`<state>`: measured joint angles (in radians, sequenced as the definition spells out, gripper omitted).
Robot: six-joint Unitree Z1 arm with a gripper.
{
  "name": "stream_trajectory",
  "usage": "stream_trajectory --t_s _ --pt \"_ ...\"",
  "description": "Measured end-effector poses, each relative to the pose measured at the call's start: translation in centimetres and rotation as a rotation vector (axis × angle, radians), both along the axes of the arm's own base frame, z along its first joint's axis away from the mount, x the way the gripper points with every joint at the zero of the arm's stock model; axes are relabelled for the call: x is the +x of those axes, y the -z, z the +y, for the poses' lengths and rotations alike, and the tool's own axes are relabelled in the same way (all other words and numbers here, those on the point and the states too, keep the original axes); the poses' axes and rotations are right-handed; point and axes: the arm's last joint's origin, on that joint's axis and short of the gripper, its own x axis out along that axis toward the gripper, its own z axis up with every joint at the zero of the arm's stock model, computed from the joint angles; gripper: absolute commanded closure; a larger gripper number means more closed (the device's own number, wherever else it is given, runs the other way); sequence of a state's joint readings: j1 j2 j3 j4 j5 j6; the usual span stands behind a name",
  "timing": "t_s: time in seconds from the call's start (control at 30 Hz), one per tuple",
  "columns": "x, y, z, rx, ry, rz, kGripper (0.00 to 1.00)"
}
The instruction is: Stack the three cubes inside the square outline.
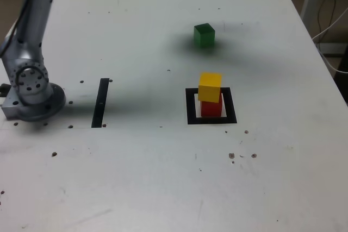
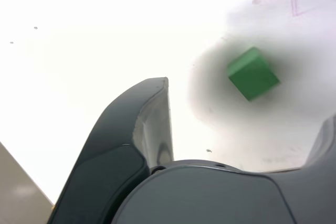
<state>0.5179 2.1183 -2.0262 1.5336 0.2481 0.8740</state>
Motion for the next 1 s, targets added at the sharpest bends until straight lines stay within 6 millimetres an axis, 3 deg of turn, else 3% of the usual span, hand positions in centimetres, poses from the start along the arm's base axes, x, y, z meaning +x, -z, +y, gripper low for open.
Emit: stream_trajectory --t_s 0.3,0.5,0.73,1.0 --pt "1.2 3.6 0.6 -0.079 0.011 0.040 0.01" --pt "1.6 4.8 0.5 -0.095 0.010 0.015 0.01" --pt "2.2 7.9 0.8 -0.128 -0.004 0.019 0.01" --pt "3.0 9.6 0.8 -0.124 -0.014 0.028 0.09"
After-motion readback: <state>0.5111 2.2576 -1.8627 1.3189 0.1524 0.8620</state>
